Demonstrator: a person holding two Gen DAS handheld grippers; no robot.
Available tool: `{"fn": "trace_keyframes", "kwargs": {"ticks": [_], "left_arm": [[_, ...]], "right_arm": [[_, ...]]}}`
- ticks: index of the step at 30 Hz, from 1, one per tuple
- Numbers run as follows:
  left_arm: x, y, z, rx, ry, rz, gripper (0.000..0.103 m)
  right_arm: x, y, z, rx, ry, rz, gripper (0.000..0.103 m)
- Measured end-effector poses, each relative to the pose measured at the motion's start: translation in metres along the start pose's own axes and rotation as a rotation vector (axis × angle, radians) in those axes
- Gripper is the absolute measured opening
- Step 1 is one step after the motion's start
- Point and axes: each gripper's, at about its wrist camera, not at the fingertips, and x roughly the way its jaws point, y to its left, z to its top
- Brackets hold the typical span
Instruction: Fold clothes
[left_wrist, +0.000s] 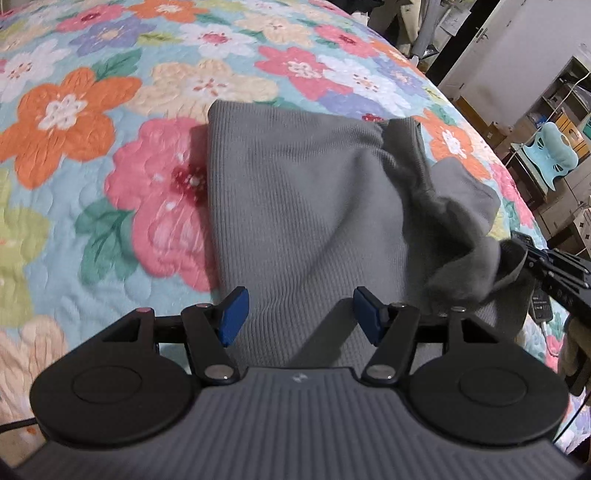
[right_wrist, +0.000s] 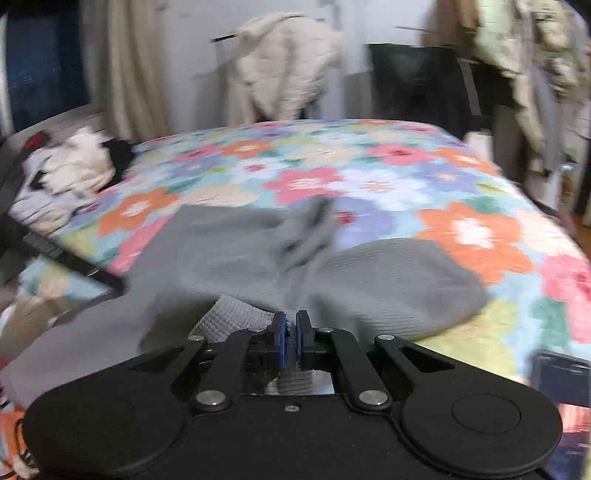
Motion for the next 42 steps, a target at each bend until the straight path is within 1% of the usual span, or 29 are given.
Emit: {"fn": "trace_keyframes", "kwargs": {"ticks": [2,4,6,8,10,12,13,15,16,17,18,19,21,25,28,31,33,35,37,38,39,40,41,42], "left_arm": [[-0.001,-0.001,-0.004,0.007,0.008,0.010,0.062],[-0.003,-0.002,-0.009,0.017,0.019,0.017,0.062],[-0.005,-0.003,-0.014,0.027,0.032,0.023,0.062],[-0.007,-0.004,-0.019,0.033,0.044,0.028,0.063],[-0.009,-0.003,-0.024,0.032,0.057,0.032,0.064],[-0.011,-0.002,-0.028,0.027,0.066,0.033,0.065],[-0.011,-0.002,-0.029,0.025,0.069,0.032,0.065],[-0.012,-0.002,-0.033,0.026,0.078,0.024,0.067],[-0.012,-0.003,-0.035,0.028,0.085,0.022,0.070],[-0.011,-0.002,-0.037,0.028,0.091,0.024,0.071],[-0.008,-0.001,-0.039,0.026,0.099,0.026,0.073],[-0.006,0.000,-0.040,0.016,0.107,0.030,0.073],[-0.003,0.004,-0.041,-0.015,0.114,0.027,0.074],[-0.004,0.005,-0.041,-0.035,0.113,0.021,0.075],[-0.004,0.004,-0.041,-0.032,0.112,0.023,0.075],[-0.004,0.005,-0.041,-0.035,0.111,0.020,0.075],[-0.004,0.005,-0.041,-0.036,0.112,0.020,0.075],[-0.005,0.005,-0.040,-0.031,0.111,0.021,0.075],[-0.007,0.003,-0.039,-0.013,0.104,0.029,0.075],[-0.009,0.001,-0.038,0.004,0.097,0.035,0.075],[-0.011,-0.001,-0.037,0.024,0.089,0.042,0.075],[-0.015,-0.004,-0.035,0.051,0.075,0.052,0.075],[-0.019,-0.006,-0.033,0.077,0.060,0.059,0.075],[-0.024,-0.009,-0.031,0.102,0.038,0.059,0.075]], "right_arm": [[-0.002,-0.012,-0.003,0.007,0.024,-0.081,0.005],[0.000,-0.026,-0.011,0.056,0.055,-0.144,0.005],[0.004,-0.042,-0.022,0.137,0.087,-0.192,0.006],[0.003,-0.053,-0.034,0.202,0.110,-0.216,0.006],[0.000,-0.059,-0.041,0.252,0.101,-0.198,0.009],[-0.004,-0.060,-0.047,0.319,0.081,-0.155,0.017],[-0.005,-0.058,-0.050,0.348,0.066,-0.125,0.018],[-0.003,-0.048,-0.054,0.360,0.049,-0.075,0.032],[-0.001,-0.041,-0.056,0.332,0.050,-0.065,0.035],[0.002,-0.035,-0.057,0.293,0.056,-0.066,0.044],[0.005,-0.030,-0.057,0.251,0.064,-0.073,0.049],[0.007,-0.024,-0.056,0.217,0.069,-0.079,0.051],[0.009,-0.018,-0.051,0.171,0.054,-0.086,0.059],[0.008,-0.014,-0.042,0.107,0.021,-0.074,0.060],[0.007,-0.007,-0.033,0.045,-0.003,-0.031,0.060],[0.005,0.003,-0.027,-0.007,-0.013,0.037,0.060],[0.006,0.012,-0.025,-0.020,-0.011,0.085,0.064],[0.011,0.024,-0.025,-0.053,0.007,0.101,0.065],[0.018,0.032,-0.025,-0.096,0.026,0.097,0.065],[0.022,0.034,-0.024,-0.111,0.032,0.082,0.063],[0.026,0.034,-0.023,-0.114,0.034,0.069,0.048],[0.029,0.034,-0.021,-0.109,0.038,0.062,0.030],[0.031,0.031,-0.018,-0.090,0.040,0.056,0.007],[0.030,0.028,-0.015,-0.072,0.037,0.044,0.007]]}}
